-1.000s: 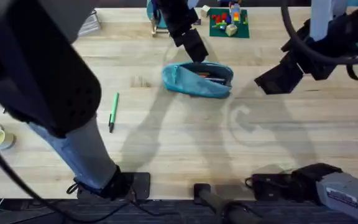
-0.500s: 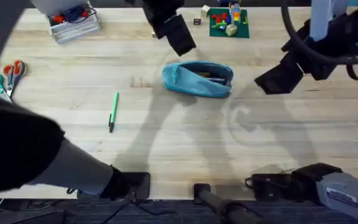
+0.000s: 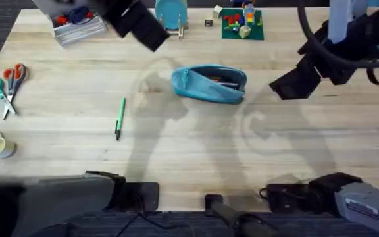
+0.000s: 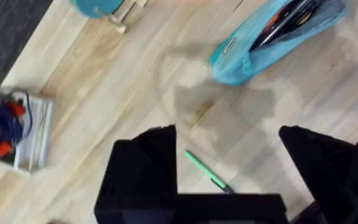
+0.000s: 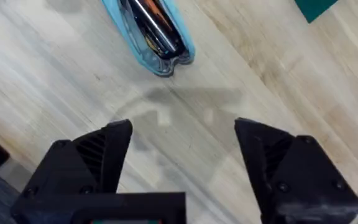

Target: Unzip the bag, pick up the pens from the table one at a time and place them inside, then zip the bag closed.

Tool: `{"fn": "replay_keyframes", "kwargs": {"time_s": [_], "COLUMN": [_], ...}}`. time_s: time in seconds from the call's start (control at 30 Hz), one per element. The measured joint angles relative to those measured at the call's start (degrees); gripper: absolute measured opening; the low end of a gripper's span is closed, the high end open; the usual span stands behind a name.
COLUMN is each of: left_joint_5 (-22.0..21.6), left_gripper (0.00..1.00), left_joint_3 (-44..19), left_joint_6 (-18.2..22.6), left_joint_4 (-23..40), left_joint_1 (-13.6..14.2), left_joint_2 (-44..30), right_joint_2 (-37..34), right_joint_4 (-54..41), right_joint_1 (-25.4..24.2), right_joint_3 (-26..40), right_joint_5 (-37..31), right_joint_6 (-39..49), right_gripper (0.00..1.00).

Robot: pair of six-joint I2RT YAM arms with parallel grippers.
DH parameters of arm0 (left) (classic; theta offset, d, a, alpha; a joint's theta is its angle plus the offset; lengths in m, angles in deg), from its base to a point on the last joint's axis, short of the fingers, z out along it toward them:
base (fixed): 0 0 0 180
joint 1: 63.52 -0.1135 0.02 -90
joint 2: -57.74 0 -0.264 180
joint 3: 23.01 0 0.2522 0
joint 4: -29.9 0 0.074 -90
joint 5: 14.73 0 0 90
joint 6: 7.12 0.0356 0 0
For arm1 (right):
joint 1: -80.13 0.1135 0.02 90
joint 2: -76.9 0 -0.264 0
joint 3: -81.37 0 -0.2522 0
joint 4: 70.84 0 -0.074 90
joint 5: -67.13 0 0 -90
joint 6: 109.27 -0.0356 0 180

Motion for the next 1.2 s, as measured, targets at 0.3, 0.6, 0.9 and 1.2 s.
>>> {"fn": "replay_keyframes", "kwargs": {"time_s": [0.3, 0.6, 0.9, 1.2], "left_joint_5": [-0.56, -2.36, -2.93, -5.99], "left_gripper": [0.993, 0.993, 0.995, 0.995], "left_joint_3": [13.92, 22.45, 31.90, 41.89], "left_joint_6": [-5.07, -15.84, -29.09, -36.39], "left_joint_4": [-2.18, -2.67, -6.43, -14.68], "left_joint_1": [-7.93, -17.66, -22.67, -22.63], "left_joint_2": [10.41, 13.99, 13.99, 13.99], "right_joint_2": [-0.01, -0.02, -0.02, -0.01], "right_joint_4": [0.00, 0.00, 0.00, 0.00], "right_joint_1": [0.00, 0.00, 0.00, 0.00], "right_joint_3": [0.00, 0.00, 0.00, 0.00], "right_joint_5": [0.01, 0.01, 0.01, -0.01], "right_joint_6": [0.00, 0.00, 0.00, 0.00], "right_gripper": [0.998, 0.998, 0.998, 0.998]}}
